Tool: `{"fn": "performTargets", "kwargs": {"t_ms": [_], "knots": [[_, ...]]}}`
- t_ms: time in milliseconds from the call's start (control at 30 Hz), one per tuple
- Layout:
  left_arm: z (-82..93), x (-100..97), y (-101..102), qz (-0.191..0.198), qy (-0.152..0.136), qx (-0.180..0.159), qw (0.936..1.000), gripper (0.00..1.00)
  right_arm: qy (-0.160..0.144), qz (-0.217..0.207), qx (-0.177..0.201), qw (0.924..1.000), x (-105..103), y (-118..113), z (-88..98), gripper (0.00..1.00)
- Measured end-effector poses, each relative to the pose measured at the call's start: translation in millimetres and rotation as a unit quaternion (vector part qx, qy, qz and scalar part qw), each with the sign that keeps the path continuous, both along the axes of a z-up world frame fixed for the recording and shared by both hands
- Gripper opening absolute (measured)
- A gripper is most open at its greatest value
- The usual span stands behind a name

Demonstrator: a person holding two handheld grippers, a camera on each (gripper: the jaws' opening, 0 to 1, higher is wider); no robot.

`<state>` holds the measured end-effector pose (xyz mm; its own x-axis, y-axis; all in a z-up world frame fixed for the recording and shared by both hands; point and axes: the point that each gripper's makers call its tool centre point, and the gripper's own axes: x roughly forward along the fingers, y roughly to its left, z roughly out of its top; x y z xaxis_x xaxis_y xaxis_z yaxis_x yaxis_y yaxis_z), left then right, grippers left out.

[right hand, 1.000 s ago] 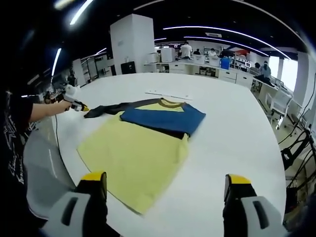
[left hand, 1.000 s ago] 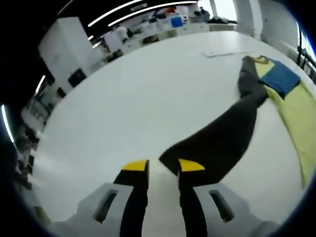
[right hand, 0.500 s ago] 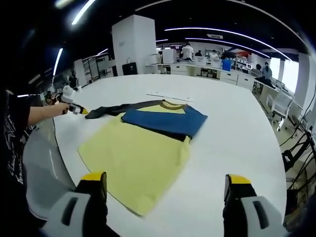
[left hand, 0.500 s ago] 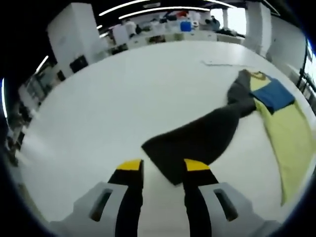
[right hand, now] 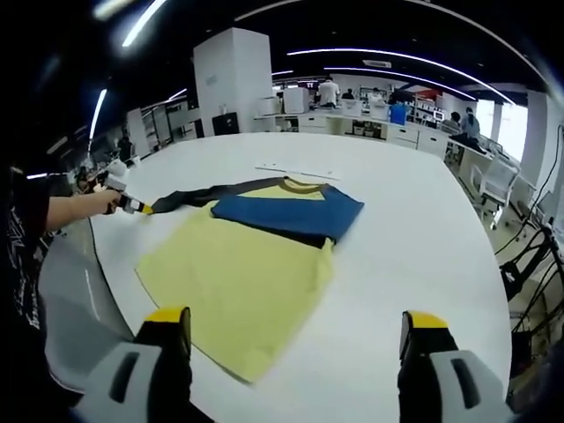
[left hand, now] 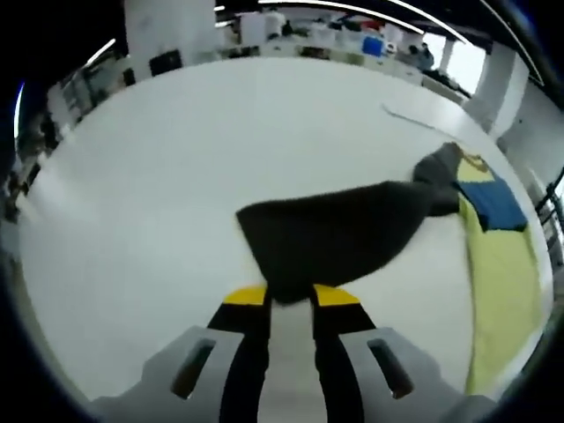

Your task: Fold the garment on the visible template until the final outline fits inside the template.

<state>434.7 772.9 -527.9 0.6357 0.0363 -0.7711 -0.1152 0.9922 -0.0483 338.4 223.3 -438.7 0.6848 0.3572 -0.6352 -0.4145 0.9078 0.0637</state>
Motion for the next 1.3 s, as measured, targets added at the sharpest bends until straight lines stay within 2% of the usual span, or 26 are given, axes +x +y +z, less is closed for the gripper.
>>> {"fn": "performTargets", "kwargs": {"t_ms": [133,233,267,367,667,800,900,967,1133,1200,1300], "knots": [[0.7,1.8,1.4,0.009,-0.007,-0.008,0.9999,0.11,0.002,-0.002,-0.001,1.0000,0.0,-0.9,-1.2,0.99],[0.4,3.9,2.7,0.026,-0.010,-0.030,0.9992,0.04,0.002,-0.002,-0.001,1.0000,0.3,-2.0,-2.1,0.99],[1.6,5.4,4.0,0.022,-0.013,-0.027,0.9993,0.01,0.003,-0.002,0.000,1.0000,0.5,-2.3,-2.6,0.99],[4.7,6.3,5.1,0.017,-0.011,-0.026,0.9995,0.00,0.005,-0.001,-0.004,1.0000,-0.3,-2.8,-3.8,0.99],[55.7,30.1,31.5,0.014,-0.069,0.000,0.9975,0.00,0.004,-0.004,-0.006,1.0000,-0.8,-6.3,-5.0,0.99],[81.6,43.5,37.8,0.017,-0.106,0.004,0.9942,0.00,0.005,-0.005,-0.005,1.0000,-1.2,-6.5,-5.8,0.99],[103.6,55.4,34.4,0.003,-0.144,0.016,0.9895,0.00,0.005,-0.006,-0.006,1.0000,-1.1,-7.4,-6.3,0.99],[112.9,60.4,33.5,-0.006,-0.157,0.029,0.9872,0.00,0.005,-0.007,-0.005,1.0000,-1.4,-7.9,-6.7,0.99],[140.8,77.6,34.6,-0.016,-0.195,0.036,0.9800,0.00,0.006,-0.009,-0.006,0.9999,-2.4,-10.3,-7.3,0.99],[147.9,79.7,39.7,-0.016,-0.198,0.046,0.9790,0.00,0.004,-0.012,-0.004,0.9999,-2.6,-11.3,-7.3,0.99],[155.7,87.2,44.8,-0.013,-0.210,0.039,0.9767,0.00,0.005,-0.013,-0.004,0.9999,-3.5,-12.0,-7.6,0.99]]}}
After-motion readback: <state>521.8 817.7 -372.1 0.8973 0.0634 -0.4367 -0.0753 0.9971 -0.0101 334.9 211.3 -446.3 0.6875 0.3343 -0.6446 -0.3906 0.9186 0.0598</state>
